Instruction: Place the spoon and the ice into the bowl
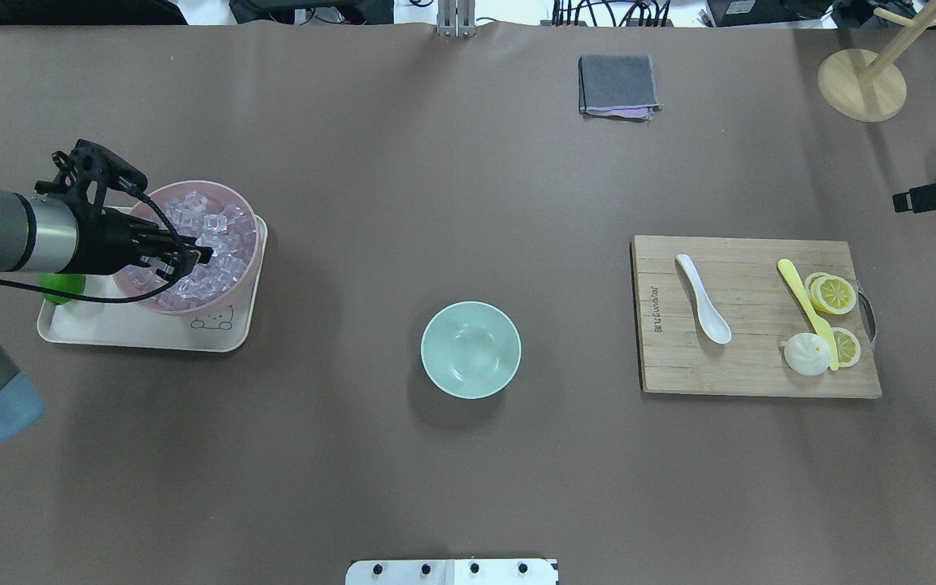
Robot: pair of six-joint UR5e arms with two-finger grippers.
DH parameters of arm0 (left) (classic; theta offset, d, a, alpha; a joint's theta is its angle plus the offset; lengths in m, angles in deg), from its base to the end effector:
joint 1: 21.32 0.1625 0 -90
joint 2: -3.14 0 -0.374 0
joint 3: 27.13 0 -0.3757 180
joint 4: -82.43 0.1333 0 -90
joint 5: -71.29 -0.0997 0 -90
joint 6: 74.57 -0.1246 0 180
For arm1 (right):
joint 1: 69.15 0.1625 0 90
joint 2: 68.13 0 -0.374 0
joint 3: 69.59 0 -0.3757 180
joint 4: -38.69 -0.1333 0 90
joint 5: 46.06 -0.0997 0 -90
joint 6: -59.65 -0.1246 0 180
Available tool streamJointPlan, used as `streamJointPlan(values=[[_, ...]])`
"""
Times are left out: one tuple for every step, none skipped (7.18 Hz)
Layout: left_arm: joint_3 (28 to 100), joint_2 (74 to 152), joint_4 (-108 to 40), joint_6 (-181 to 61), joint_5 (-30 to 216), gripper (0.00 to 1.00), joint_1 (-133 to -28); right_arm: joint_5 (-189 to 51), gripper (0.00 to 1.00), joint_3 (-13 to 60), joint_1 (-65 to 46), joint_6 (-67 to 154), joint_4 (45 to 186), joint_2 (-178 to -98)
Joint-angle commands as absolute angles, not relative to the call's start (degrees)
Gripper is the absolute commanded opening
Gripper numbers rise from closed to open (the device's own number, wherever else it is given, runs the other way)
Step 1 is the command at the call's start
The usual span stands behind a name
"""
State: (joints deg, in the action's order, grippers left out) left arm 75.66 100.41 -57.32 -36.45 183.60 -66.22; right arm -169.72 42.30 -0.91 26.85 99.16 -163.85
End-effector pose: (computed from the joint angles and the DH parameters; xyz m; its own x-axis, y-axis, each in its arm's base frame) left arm 0.3238 -0.4441 0.3508 0.4661 0.5630 -0.6825 0.0550 0.7514 0.6575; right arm -0.1136 -0.4579 0.4311 0.6664 -0.2177 0.7131 -0.1215 0.9120 0.3919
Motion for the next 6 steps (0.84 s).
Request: streamJointPlan(values=[[78.34,104.01,-57.40,-22.60,183.45,0.00,-65.80,-169.73,1.00,42.30,-1.04,26.69,99.15,-163.85],[77.82,108.04,-57.14,-15.05,182.92,0.00,-65.54,-169.73,1.00,42.30,-1.13,25.30,99.24,-163.85],[77.81,110.34,-57.14,-10.98,181.70,0.00,-62.92,-169.64,1.00,42.30,-1.74,22.06,99.16,-163.85],[77.73,111.67,-57.05,-10.67,175.16,0.00,-56.81,-169.64,1.00,42.30,-1.92,21.94,99.15,-163.85],[76.77,113.60,-56.97,-9.71,167.70,0.00,-49.78,-169.64,1.00,42.30,-2.00,21.94,99.15,-163.76],[73.19,117.18,-57.05,-9.53,161.53,0.00,-44.93,-169.64,1.00,42.30,-2.09,21.94,99.15,-163.67]])
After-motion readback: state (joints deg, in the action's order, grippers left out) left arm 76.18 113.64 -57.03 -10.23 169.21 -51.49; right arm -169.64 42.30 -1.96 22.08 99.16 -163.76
